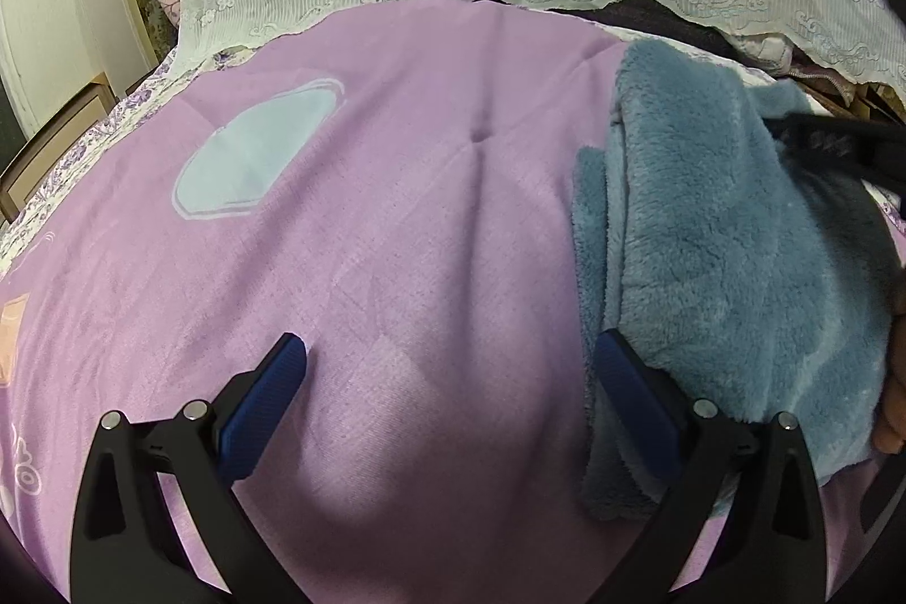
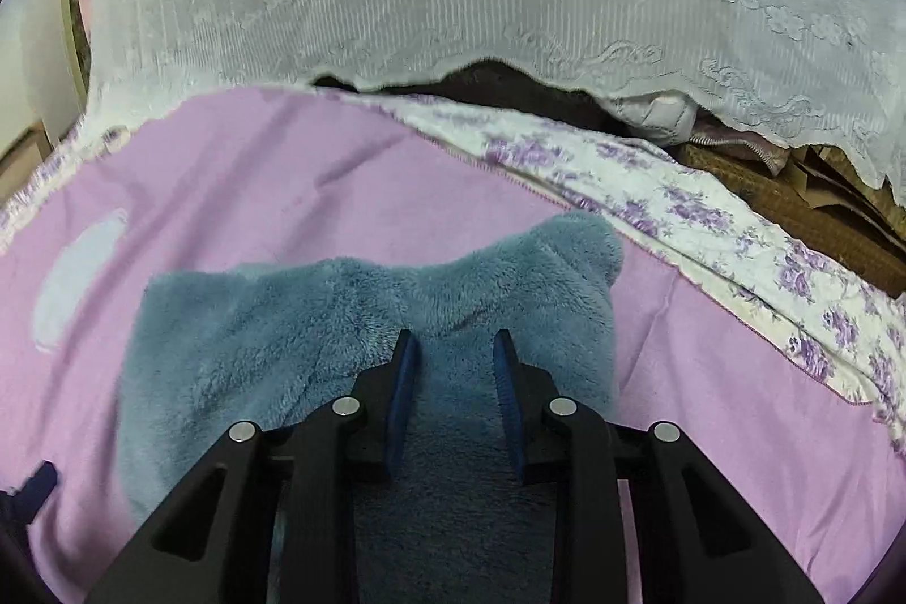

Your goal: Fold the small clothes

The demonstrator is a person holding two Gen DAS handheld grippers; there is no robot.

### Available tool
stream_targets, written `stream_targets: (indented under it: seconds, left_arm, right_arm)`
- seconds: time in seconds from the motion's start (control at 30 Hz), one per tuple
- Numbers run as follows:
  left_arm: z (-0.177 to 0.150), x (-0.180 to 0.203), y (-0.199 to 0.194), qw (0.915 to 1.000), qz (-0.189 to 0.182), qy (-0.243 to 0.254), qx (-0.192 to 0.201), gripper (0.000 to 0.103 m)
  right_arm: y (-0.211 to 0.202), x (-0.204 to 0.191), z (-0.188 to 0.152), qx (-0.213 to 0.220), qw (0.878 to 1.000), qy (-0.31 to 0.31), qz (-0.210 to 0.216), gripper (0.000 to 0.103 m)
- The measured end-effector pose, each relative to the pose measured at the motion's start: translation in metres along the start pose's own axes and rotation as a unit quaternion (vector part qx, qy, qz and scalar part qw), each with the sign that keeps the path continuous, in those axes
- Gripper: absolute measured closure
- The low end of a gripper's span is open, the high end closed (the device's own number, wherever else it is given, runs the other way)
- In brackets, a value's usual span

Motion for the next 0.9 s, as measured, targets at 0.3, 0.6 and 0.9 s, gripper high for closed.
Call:
stream_targets:
  seconds: [0.3, 0.6, 0.9]
  left_arm:
    - [0.000, -0.001, 0.002, 1.0000, -0.002, -0.002, -0.002, 0.004]
    - [0.000, 0.000, 0.001, 1.0000, 0.001, 0.001, 0.003, 0.004]
    - [-0.001, 0.000, 0.000, 1.0000, 0.000, 0.001, 0.003, 0.004]
  right_arm:
    - [-0.070, 0.011, -0.030, 0.050, 0.998, 0.013, 0.039, 0.069]
    - [-0.059, 0.020, -0.075, 0.043, 0.999, 0.011, 0.027, 0.057]
    - [-0.061, 0.041, -0.085, 0.052, 0.991, 0.083, 0.088, 0.049]
Point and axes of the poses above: each gripper's, at about its wrist camera, not at the fingertips, and y roughly the way its jaws point, x to its right, z to its top, the point moved 4 cm from there along y, roughly the way its jaws point, and after that the axes turned 6 degrees about z, right-handed, at the moved point
